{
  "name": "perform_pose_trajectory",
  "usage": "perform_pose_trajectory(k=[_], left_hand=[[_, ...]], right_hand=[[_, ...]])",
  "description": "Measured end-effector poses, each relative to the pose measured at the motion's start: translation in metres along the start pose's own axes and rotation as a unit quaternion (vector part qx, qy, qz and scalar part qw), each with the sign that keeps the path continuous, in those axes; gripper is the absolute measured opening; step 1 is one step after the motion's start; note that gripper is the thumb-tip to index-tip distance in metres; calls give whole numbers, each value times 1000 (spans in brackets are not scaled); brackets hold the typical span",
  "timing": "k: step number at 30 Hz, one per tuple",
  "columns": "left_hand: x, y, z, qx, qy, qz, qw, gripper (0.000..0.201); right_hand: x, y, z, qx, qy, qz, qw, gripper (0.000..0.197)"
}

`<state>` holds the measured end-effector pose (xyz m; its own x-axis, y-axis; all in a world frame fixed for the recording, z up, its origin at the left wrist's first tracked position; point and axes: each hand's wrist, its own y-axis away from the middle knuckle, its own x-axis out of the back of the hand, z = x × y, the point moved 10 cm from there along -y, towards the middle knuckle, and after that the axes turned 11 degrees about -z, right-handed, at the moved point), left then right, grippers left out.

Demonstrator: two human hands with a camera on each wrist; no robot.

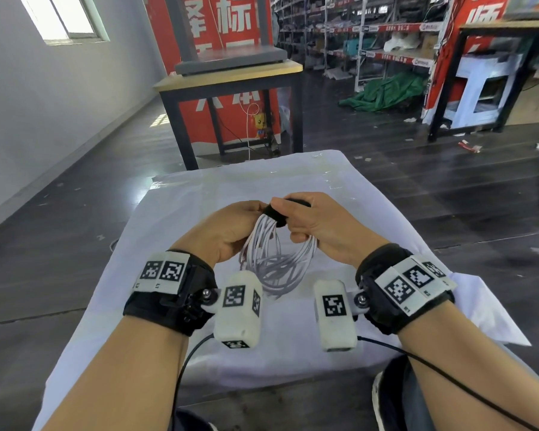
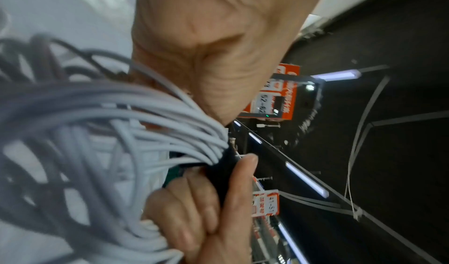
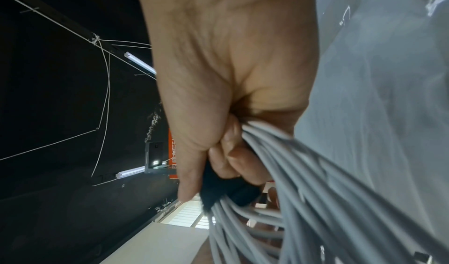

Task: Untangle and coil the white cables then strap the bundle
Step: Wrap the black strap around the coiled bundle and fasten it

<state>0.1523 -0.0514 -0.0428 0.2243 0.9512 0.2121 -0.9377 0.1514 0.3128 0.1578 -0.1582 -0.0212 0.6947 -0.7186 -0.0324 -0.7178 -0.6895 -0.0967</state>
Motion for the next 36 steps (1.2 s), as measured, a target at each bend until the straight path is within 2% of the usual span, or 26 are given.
perform_pose_trajectory(k=[5,9,13,18,22,25,27,30,33,36], left_hand=[[22,4,22,-62,-102,100,988,15],[4,5,28,-90,-105,30,990,43],[-11,8,28,-94,-129,-20,987,29],[-11,8,25,-75,-146,-33,986,40],[-17,10,22,-81,-81,-61,992,42],[-20,10,21,-88,-31,-79,992,45],[-21,10,23,-104,-52,-87,989,46],[-23,9,28,-134,-140,-65,979,47],[-23,13,41,-187,-231,-12,955,43],[-20,17,52,-228,-298,39,926,40]], right_hand=[[10,-2,5,-5,3,38,999,30],[22,-2,11,-16,-18,83,996,33],[28,0,15,-24,-32,100,994,29],[27,-1,20,-31,-28,97,994,39],[23,-3,23,-37,-25,83,996,50],[21,-3,22,-40,-37,76,996,48],[23,-2,23,-44,-48,82,994,47],[29,-1,25,-43,-61,104,992,46],[32,0,24,-36,-81,118,989,42],[33,-1,23,-25,-96,120,988,51]])
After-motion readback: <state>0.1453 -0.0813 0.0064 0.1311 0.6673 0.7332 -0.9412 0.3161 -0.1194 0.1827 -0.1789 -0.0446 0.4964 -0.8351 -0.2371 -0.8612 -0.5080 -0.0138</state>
